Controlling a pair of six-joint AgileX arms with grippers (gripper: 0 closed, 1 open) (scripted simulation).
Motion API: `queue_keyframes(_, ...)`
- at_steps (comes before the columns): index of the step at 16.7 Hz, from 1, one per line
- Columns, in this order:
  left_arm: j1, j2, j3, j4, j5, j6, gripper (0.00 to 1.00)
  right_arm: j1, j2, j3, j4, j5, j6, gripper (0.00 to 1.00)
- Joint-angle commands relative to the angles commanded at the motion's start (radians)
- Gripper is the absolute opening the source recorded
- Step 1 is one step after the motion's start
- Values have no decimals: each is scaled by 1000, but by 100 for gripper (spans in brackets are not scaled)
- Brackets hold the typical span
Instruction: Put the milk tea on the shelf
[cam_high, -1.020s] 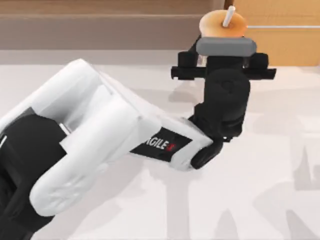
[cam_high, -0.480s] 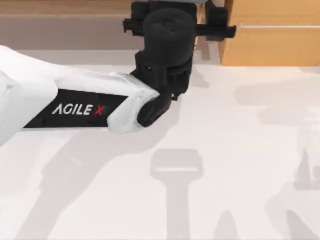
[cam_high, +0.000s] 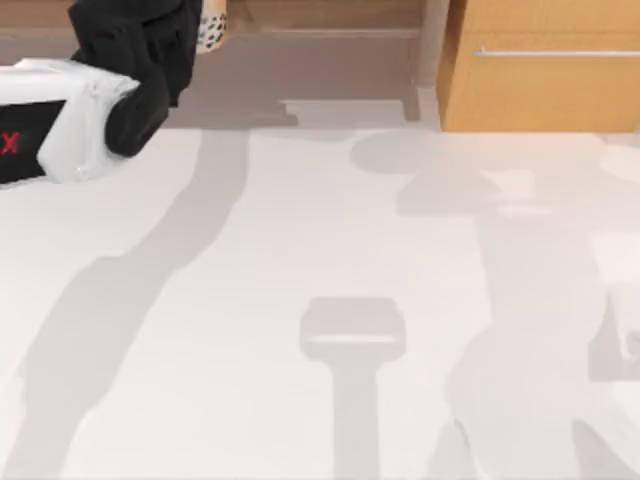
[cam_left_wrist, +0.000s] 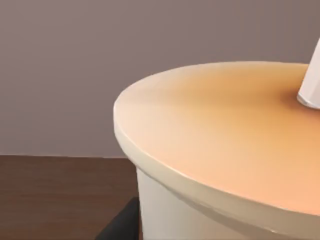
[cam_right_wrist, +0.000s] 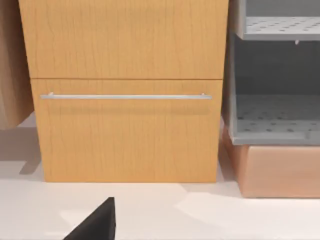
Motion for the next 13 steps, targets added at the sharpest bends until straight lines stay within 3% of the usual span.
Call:
queue_keyframes(7, 132, 14, 111, -89, 147, 25, 0, 0, 0, 0, 0, 0, 0, 100)
queue_keyframes(13, 130, 12, 112, -88, 149, 28, 0, 0, 0, 0, 0, 0, 0, 100)
